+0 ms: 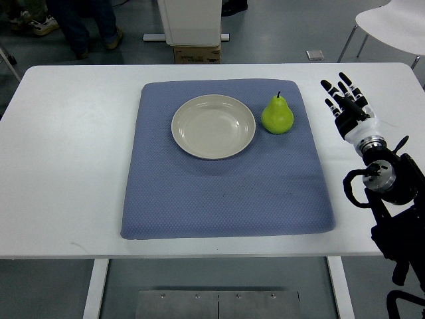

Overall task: Place pear on plate with right hand
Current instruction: 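Raise the right hand and open its fingers near the green pear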

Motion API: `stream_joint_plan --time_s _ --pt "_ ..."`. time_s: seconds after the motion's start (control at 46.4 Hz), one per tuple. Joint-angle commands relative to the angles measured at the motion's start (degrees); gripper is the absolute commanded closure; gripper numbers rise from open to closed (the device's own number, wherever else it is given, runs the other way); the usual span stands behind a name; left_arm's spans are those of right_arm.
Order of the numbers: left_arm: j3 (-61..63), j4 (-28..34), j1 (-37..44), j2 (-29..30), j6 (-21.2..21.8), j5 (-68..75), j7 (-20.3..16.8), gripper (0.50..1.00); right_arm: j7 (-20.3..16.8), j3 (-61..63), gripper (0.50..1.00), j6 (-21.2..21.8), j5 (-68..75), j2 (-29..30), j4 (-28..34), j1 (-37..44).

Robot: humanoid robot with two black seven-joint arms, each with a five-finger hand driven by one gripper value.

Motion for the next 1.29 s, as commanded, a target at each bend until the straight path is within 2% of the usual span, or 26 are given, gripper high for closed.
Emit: stream_joint_plan --time_s 0.0,0.604,0.862,1.272 --pt "0.0 0.0 0.1 0.0 0.0 0.0 0.0 0.500 0.1 0.1 0.500 0.0 0.0 0.0 0.0 0.0" --pt "-0.1 0.0 0.2 0.0 0.1 0.0 0.0 0.500 0.1 -1.1 0.500 0.1 0.4 0.0 0.0 0.4" --pt "-0.1 0.0 0.2 0.0 0.1 0.0 0.0 0.500 4.6 -1.6 0.500 0.1 0.4 0.0 -0.1 1.2" --pt "-0.1 0.0 0.2 0.0 0.1 0.0 0.0 0.500 4.6 -6.7 0.500 0.1 0.5 0.0 -0.2 2.1"
